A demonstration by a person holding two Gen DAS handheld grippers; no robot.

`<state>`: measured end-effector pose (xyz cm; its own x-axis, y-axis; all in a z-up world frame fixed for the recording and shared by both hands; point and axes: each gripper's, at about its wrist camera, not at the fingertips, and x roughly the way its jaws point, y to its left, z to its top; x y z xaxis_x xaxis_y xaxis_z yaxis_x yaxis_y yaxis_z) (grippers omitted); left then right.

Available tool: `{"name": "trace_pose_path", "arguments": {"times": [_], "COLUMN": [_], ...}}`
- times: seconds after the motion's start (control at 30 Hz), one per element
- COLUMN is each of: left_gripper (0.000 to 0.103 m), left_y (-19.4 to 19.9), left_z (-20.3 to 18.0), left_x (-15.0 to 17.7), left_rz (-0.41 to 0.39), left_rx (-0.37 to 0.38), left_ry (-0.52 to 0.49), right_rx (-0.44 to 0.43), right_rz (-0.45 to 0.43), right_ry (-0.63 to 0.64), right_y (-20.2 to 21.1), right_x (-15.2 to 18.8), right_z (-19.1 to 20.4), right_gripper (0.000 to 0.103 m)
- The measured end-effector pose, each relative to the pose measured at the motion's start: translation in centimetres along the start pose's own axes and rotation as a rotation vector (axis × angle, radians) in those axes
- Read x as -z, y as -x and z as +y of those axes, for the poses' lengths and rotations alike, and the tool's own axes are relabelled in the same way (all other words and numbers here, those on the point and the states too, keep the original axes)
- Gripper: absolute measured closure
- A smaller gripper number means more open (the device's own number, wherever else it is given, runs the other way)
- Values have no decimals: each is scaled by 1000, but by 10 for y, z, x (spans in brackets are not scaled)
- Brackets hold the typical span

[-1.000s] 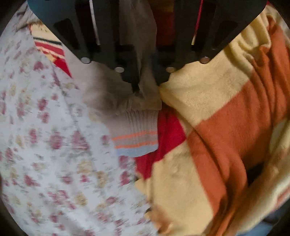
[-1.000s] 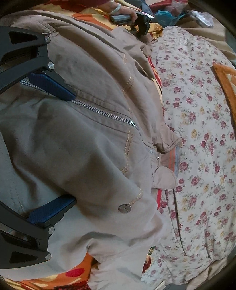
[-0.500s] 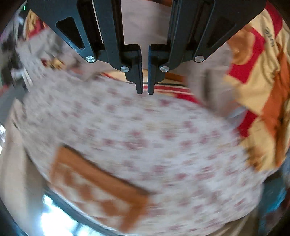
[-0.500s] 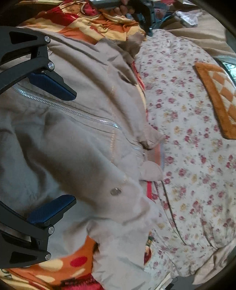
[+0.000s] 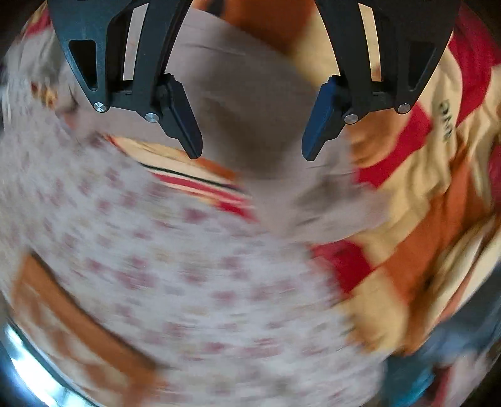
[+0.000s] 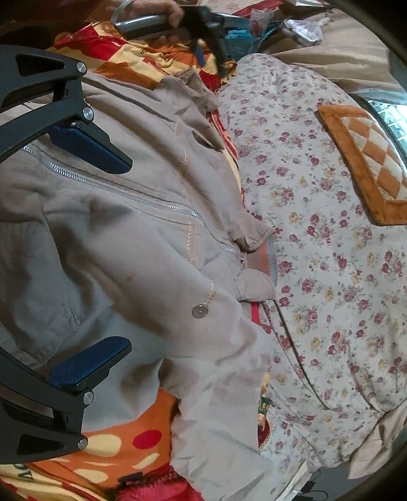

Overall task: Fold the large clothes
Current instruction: 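Lift the sleeve with the left gripper, fold it across the jacket body, release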

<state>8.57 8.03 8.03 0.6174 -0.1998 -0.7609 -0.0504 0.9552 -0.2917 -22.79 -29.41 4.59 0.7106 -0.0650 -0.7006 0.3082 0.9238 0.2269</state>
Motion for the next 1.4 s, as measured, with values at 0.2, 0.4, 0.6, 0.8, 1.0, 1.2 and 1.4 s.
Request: {"name": "trace_pose_path", "arguments": {"times": [0.2, 0.4, 0.6, 0.8, 1.0, 1.2, 1.4], "left_gripper": [35, 24, 78, 89, 89, 89, 37], "left_y": [-38, -76, -100, -52, 42, 92, 52], "left_z": [87, 107, 119, 78, -44, -169, -251], "left_x": [-18, -33, -44, -46, -22, 68, 178], "left_rz": [18, 25, 41, -8, -25, 60, 332], "left_rx": [15, 89, 130, 249, 455, 608, 644], "left_ry": [314, 472, 544, 336, 15, -236, -356], "right_rx": [1, 23, 36, 32, 15, 36, 82], "right_rz": [65, 103, 111, 109, 78, -3, -31], "right_ry": [13, 56, 56, 53, 20, -4, -73], "right_y": [-23, -41, -48, -48, -33, -8, 6], "right_x": [4, 8, 10, 10, 7, -1, -5], "right_z": [4, 9, 6, 7, 5, -7, -36], "right_gripper": [0, 0, 0, 0, 0, 0, 0]}}
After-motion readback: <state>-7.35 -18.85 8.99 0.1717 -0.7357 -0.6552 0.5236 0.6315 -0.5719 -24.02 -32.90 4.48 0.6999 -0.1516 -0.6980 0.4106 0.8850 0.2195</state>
